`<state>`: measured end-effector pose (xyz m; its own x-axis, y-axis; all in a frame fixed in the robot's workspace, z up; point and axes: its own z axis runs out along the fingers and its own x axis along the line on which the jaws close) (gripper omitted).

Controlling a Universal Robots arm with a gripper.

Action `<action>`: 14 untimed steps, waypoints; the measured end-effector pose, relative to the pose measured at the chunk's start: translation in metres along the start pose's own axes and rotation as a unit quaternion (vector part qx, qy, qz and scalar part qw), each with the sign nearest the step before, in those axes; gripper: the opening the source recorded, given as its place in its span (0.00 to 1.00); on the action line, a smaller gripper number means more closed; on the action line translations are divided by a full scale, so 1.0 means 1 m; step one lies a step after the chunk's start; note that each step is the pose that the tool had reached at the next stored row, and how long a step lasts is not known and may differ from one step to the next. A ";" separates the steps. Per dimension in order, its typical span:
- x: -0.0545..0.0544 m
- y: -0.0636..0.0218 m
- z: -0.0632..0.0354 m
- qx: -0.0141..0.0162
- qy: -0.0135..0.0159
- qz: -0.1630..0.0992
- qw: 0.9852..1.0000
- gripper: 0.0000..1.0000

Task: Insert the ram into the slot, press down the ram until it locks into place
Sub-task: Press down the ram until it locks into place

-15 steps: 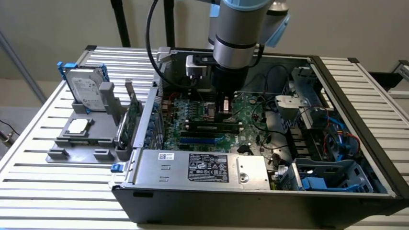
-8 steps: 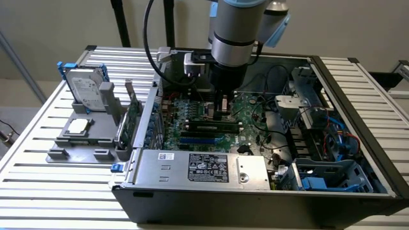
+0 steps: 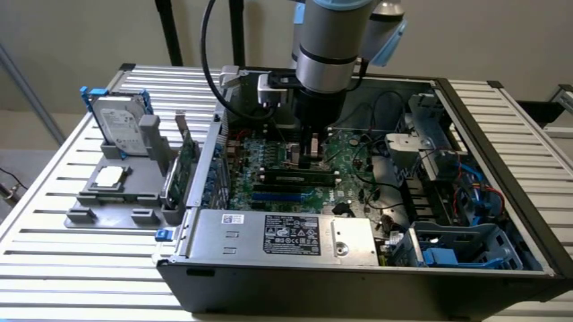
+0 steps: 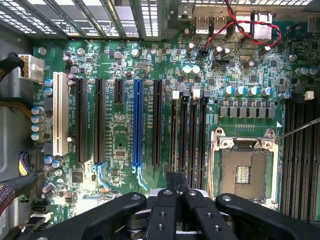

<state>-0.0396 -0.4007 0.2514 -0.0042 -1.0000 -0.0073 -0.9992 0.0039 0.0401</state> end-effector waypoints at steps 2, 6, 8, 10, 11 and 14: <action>0.000 0.0000 0.0000 0.000 0.000 0.000 1.000 0.11; 0.000 0.0000 0.0000 0.000 0.000 0.000 1.000 0.11; 0.000 0.0000 0.0000 0.000 0.000 0.000 1.000 0.11; 0.000 0.0000 0.0000 0.000 0.000 0.000 1.000 0.11; 0.000 0.0001 0.0006 0.000 0.000 0.000 1.000 0.11; 0.000 0.0001 0.0048 0.001 0.000 0.000 1.000 0.11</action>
<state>-0.0399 -0.4006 0.2466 -0.0041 -1.0000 -0.0081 -0.9992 0.0038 0.0388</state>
